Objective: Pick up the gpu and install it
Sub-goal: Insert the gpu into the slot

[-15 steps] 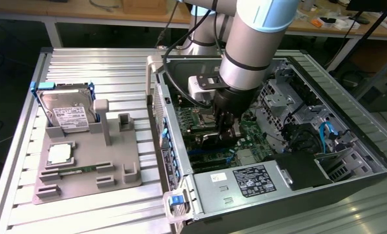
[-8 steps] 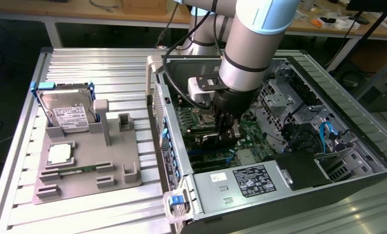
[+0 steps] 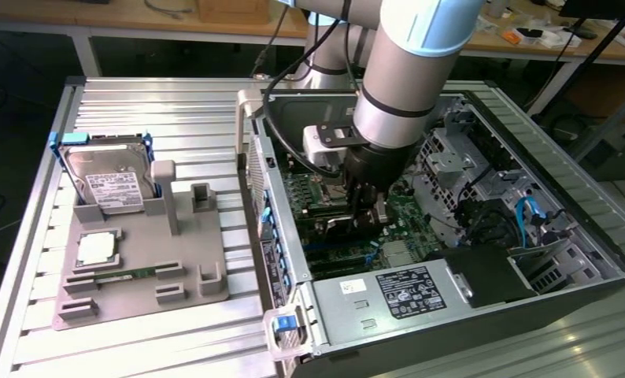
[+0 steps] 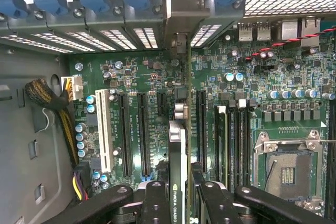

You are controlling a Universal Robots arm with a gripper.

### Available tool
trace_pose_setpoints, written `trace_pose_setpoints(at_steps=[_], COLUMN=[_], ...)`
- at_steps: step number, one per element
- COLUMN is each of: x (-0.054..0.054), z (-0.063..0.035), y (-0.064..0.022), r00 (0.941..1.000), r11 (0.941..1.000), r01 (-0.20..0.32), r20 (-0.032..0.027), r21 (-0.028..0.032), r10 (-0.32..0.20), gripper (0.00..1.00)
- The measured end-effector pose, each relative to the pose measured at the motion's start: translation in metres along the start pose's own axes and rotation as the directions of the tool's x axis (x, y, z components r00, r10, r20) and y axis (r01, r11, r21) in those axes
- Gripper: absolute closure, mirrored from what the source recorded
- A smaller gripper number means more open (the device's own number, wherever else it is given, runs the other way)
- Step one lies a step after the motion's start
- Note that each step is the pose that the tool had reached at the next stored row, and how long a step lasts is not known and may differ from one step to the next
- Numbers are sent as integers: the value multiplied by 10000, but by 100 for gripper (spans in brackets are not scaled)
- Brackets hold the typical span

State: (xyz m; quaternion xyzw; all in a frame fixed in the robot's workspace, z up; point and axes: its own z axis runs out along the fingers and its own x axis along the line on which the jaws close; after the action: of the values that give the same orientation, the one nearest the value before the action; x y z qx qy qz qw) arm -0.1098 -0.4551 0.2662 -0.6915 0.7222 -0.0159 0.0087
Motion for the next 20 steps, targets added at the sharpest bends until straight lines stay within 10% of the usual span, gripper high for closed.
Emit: trace_pose_setpoints(at_steps=[20], x=[-17], z=[-25], y=[0], r00=[10000], r11=[10000], r01=[-1], r20=[32], r21=[-4], r10=[1], gripper=[73])
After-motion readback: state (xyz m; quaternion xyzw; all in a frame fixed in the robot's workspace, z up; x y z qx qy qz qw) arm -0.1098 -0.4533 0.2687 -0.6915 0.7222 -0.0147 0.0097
